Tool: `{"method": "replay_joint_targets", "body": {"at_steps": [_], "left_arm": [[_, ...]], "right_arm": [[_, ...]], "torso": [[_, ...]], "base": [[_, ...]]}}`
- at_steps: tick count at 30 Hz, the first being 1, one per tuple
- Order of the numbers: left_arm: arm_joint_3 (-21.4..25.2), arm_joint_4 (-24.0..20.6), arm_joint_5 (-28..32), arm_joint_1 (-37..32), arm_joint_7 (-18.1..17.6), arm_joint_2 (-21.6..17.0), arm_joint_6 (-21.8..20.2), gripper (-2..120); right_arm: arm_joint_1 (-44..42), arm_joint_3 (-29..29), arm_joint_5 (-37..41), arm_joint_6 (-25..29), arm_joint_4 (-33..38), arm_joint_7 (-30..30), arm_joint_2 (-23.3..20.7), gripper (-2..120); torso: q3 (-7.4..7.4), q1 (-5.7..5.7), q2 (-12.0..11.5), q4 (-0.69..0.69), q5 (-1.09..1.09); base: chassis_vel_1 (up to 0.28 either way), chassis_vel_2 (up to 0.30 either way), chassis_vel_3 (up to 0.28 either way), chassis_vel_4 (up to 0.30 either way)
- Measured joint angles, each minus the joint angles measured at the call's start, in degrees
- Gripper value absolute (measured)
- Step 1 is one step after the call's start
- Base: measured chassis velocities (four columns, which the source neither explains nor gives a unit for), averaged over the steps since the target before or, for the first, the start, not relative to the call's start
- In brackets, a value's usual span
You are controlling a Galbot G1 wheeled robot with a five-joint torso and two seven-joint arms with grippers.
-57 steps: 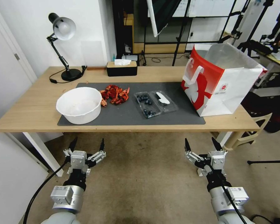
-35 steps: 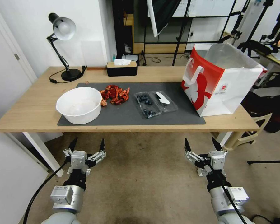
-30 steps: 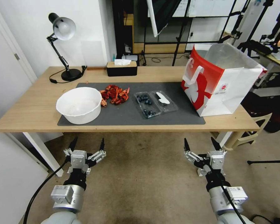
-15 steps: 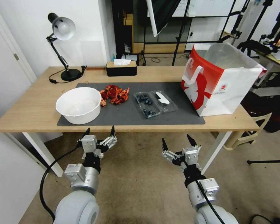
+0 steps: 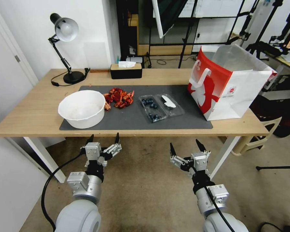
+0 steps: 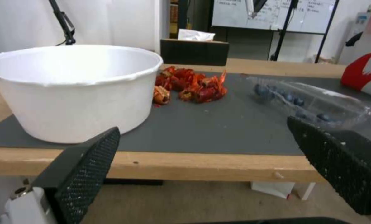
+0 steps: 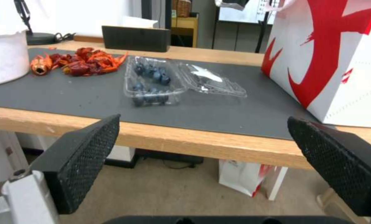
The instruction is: Close the takeout container lid, then place the container into the takeout bag.
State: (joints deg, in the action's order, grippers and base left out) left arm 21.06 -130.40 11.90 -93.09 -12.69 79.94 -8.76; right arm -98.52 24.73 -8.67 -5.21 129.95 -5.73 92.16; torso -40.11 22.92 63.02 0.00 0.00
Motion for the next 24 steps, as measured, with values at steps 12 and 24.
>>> {"method": "replay_joint_targets", "body": {"at_steps": [12, 24], "left_arm": [[0.83, 1.35, -0.22, -0.12, 1.65, -1.25, 0.08, 100], [2.17, 2.32, -1.02, -1.31, 2.31, -0.42, 1.82, 100]], "right_arm": [[6.32, 2.04, 20.21, -6.42, 2.01, 0.32, -1.58, 100], [19.34, 0.85, 50.42, -13.82, -4.51, 9.48, -6.68, 100]], "torso": [[0.01, 0.00, 0.00, 0.01, 0.00], [0.00, 0.00, 0.00, 0.00, 0.01]], "base": [[0.000, 0.000, 0.000, 0.000], [0.000, 0.000, 0.000, 0.000]]}}
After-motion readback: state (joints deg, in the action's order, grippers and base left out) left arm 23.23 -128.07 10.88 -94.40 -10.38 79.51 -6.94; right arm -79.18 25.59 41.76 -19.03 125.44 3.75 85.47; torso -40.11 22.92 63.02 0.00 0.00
